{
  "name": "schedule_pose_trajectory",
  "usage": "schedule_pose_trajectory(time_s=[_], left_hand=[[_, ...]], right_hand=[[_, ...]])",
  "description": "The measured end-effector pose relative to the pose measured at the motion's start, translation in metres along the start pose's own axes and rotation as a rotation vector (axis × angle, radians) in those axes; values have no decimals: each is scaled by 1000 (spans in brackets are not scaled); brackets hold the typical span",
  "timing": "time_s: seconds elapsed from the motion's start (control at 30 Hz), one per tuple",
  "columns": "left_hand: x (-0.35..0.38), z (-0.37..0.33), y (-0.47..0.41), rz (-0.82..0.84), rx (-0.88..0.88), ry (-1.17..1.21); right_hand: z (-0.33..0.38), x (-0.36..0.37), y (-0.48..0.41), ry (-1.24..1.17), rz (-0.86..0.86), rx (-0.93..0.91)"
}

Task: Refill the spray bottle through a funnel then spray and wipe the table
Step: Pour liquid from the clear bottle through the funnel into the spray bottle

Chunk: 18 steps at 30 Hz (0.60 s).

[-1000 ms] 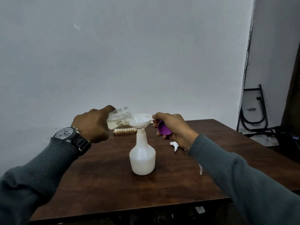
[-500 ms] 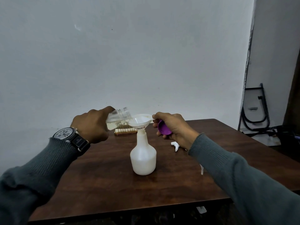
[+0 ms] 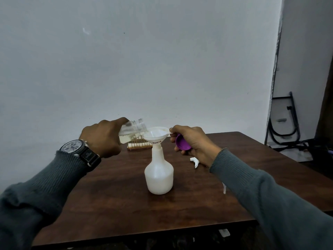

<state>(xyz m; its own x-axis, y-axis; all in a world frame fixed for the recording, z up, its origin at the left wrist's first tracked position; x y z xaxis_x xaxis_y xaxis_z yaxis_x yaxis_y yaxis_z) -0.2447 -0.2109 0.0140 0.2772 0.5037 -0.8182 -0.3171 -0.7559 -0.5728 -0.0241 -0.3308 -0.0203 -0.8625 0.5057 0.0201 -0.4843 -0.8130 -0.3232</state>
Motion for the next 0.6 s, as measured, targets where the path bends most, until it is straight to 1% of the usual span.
schedule_pose_trajectory(time_s=[0.6], left_hand=[[-4,-3,1,13,-10,-21]], right_hand=[[-1,-2,1,-2,1,-2]])
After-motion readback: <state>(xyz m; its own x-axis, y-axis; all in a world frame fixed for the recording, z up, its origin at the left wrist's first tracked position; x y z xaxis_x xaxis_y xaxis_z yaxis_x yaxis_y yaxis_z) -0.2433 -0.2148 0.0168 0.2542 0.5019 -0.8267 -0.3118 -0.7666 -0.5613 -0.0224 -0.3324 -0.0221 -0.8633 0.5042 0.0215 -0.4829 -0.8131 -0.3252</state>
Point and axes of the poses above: each hand's wrist, its own y-axis away from the middle knuckle, its own x-axis out of the palm, z = x × y, the point moved 1 cm from there along -y, towards the middle knuckle, and after that the axes turned 14 degrees about -x, right-handed, at the moved point
